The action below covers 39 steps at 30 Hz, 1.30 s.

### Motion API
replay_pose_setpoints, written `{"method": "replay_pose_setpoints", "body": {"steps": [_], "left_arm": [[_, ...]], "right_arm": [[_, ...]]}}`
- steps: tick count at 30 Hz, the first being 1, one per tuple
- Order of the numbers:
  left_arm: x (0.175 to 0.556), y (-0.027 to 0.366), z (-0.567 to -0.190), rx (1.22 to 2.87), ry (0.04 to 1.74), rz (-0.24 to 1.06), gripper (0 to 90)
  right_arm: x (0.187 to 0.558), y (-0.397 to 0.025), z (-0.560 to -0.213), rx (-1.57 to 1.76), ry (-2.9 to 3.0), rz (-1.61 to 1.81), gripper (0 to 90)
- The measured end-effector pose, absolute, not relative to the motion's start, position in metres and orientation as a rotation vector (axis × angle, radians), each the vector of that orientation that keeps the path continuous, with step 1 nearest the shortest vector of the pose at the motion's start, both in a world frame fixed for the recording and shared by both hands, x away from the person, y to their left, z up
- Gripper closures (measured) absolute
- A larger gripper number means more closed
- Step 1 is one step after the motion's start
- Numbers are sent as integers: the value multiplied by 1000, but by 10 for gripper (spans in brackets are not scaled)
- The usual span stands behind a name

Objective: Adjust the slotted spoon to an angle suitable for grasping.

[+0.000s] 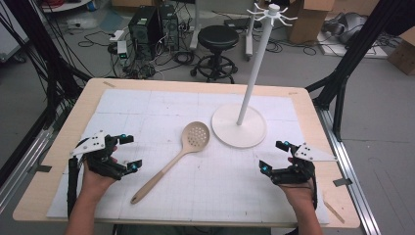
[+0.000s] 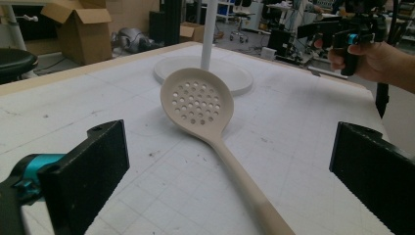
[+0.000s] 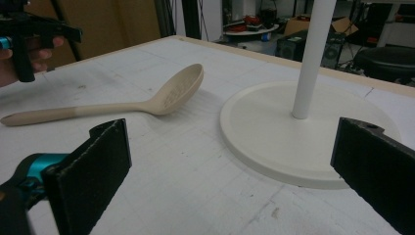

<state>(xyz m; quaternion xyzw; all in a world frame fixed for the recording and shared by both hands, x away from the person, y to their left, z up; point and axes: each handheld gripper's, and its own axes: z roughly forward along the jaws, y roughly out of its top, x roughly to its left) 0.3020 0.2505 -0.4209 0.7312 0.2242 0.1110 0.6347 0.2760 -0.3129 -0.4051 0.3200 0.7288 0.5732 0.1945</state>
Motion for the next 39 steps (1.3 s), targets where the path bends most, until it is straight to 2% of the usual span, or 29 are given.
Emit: {"method": "replay_pose_setpoints", "body": {"steps": [16,29,39], "left_arm": [[300,241,-415,1688,509,265,17],[301,217,-421,1829,548,267,17],[307,201,-420,1843,581,241,17]], "right_arm": [[275,-319,-406,929,2010,1565,2],[278,-320,-409,945,2007,1569,2],[278,-320,-409,942,2007,1564,2]]}}
